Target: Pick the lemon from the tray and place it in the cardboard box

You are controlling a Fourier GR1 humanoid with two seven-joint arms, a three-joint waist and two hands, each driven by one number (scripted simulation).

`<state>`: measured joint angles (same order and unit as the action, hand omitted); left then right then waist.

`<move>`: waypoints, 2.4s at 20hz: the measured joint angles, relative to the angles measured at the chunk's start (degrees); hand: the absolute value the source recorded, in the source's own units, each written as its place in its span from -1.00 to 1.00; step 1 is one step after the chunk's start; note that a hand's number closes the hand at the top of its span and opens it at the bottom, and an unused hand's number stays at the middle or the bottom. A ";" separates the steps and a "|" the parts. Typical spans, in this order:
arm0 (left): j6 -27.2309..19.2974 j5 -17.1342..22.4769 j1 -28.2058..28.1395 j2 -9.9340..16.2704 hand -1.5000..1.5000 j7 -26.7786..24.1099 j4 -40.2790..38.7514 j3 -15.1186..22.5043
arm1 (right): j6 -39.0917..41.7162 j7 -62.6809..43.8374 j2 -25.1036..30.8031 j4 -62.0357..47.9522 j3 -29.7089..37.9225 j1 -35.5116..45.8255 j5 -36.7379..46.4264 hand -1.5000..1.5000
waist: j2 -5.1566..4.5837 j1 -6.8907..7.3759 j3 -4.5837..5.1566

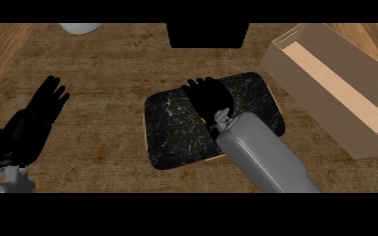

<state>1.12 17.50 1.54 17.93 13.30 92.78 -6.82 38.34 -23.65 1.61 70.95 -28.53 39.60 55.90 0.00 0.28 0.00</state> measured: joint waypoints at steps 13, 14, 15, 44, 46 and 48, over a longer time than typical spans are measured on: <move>1.92 -1.00 -0.36 -1.29 0.00 2.29 2.08 -1.92 | -2.29 4.07 -0.61 -7.58 0.88 -0.07 4.99 -1.00 | -0.02 0.14 0.00; 2.09 -0.90 -0.01 -1.12 0.00 2.89 2.27 -2.23 | -2.31 3.74 -0.83 -7.21 0.48 -0.74 5.28 -1.00 | -0.01 0.10 0.00; 2.45 -1.25 -0.41 -1.55 0.00 1.89 1.65 -2.22 | -2.65 4.42 -0.77 -8.20 0.85 -0.45 5.77 -1.00 | -0.02 0.11 -0.01; 3.81 -3.80 -0.93 -4.47 0.00 3.80 3.96 -3.92 | -18.59 11.73 0.09 -20.00 7.31 0.22 6.60 1.00 | 0.12 -0.13 -0.01; 3.78 -3.69 -0.93 -4.33 0.00 4.00 4.12 -4.18 | -20.23 9.89 1.04 -19.19 10.89 -1.76 4.81 1.00 | 0.20 -0.51 -0.04; 3.77 -3.71 -0.59 -4.34 0.00 3.75 3.41 -4.47 | -20.68 7.77 1.70 -16.82 13.12 -3.31 3.85 1.00 | 0.19 -0.71 -0.02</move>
<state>4.89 13.79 0.95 13.59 17.05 96.19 -11.30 17.66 -15.88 3.31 54.12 -15.41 36.29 59.75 0.19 -0.43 -0.02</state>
